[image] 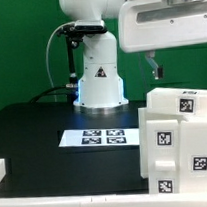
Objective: Assemble cabinet
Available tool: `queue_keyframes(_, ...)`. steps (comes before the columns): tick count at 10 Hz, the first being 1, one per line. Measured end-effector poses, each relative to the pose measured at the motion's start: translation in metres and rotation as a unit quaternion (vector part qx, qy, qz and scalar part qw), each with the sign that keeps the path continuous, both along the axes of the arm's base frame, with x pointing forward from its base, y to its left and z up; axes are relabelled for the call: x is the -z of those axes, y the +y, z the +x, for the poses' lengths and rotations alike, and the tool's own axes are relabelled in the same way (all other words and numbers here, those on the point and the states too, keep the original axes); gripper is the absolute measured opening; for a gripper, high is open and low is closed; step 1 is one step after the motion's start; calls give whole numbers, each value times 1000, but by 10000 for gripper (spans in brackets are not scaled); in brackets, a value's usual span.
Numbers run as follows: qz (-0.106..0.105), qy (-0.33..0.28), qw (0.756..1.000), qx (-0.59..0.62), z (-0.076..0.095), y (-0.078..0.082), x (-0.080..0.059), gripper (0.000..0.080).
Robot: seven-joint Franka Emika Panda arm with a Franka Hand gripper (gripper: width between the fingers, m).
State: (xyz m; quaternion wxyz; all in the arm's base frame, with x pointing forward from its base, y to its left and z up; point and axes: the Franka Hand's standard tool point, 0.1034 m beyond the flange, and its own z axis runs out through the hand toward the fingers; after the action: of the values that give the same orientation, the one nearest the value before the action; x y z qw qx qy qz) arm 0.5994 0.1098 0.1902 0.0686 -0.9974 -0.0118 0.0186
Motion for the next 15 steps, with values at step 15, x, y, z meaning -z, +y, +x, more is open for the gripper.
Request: queue_keyframes(15, -95, -65, 889, -442, 9, -7, 29, 796)
